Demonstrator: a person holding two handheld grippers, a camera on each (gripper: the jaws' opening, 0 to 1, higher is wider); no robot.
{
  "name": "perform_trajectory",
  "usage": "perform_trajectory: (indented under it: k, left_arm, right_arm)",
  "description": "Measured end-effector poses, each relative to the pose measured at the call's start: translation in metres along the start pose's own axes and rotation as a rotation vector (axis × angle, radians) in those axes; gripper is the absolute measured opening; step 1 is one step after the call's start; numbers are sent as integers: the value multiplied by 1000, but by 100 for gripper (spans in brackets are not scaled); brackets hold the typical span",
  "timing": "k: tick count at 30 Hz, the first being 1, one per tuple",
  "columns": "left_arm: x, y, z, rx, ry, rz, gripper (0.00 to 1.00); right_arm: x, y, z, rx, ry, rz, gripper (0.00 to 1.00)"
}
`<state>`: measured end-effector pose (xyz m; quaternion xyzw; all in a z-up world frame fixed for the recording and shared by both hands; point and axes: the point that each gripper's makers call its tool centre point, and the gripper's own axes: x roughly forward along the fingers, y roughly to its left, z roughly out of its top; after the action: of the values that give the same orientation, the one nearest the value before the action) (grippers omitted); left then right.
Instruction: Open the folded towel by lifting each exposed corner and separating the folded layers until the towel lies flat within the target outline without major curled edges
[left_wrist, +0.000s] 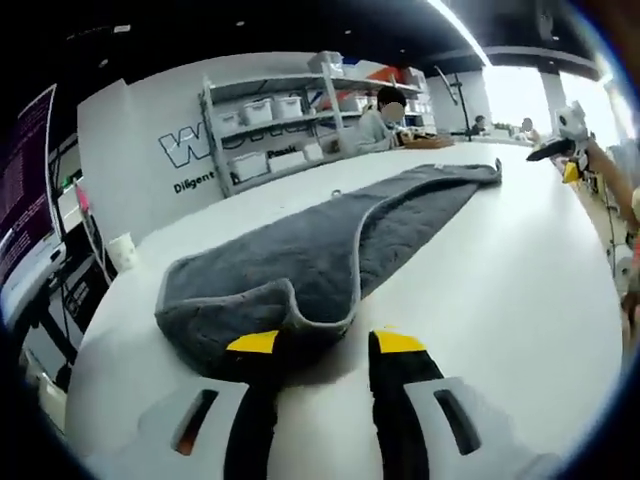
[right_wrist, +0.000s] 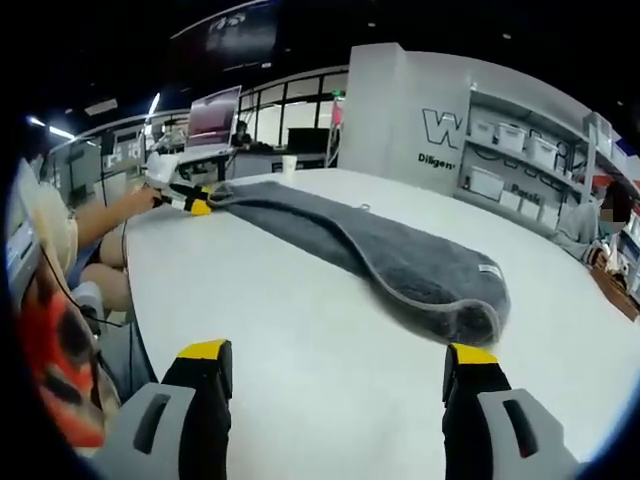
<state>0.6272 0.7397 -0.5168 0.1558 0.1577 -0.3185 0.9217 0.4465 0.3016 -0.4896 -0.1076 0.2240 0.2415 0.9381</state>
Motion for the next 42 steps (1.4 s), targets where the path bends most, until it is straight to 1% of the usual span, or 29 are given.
perform_trajectory:
  k: [4, 6, 9, 10, 12, 14, 16, 19, 22, 25, 31, 34, 36, 38, 42]
  left_arm:
    - [-6, 4, 9, -68, -41, 17, 56]
    - [-9, 4, 14, -93, -57, 20, 63]
    - [-13, 1, 20, -151, -86, 20, 80]
    - [-14, 1, 21, -168, -89, 21, 88]
    - [-16, -2, 21, -187, -87, 16, 95]
    - [-18, -8, 19, -210, -77, -3, 96]
    - [-20, -12, 19, -230, -78, -20, 99]
    - [-22, -18, 18, -246, -82, -26, 100]
    - [-25, -27, 18, -273, -82, -55, 100]
    - [-27, -32, 16, -287, -76, -65, 100]
    - [-34, -42, 11, -268, -50, -74, 99]
    - [-37, -43, 4, -250, -25, -74, 99]
    - [-41, -45, 0, -255, -14, -78, 99]
    - [-46, -46, -3, -267, -12, -83, 99]
    - [-53, -48, -8, -301, -9, -82, 98]
  right_arm:
    - [-1, 0, 0, -1, -1, -1, 87]
    - [-2, 0, 0, -1, -1, -4, 87]
    - [-2, -1, 0, 2, -3, -5, 87]
    - [-2, 0, 0, 3, -5, -5, 87]
    - [-1, 1, 0, 4, -5, -2, 87]
    - [0, 2, 0, 4, -3, 1, 87]
    - [0, 2, -1, 2, 1, 4, 87]
    - [1, 3, -1, 2, 1, 6, 87]
    - [2, 6, -1, 3, 0, 15, 87]
    - [4, 7, -3, 3, 6, 18, 87]
    - [9, 9, -2, 6, 7, 25, 86]
    - [14, 15, -1, -31, 29, 51, 85]
    - [18, 16, 2, -39, 31, 56, 85]
    - [23, 19, 11, -33, 15, 78, 84]
    - [31, 21, 26, -23, -9, 103, 77]
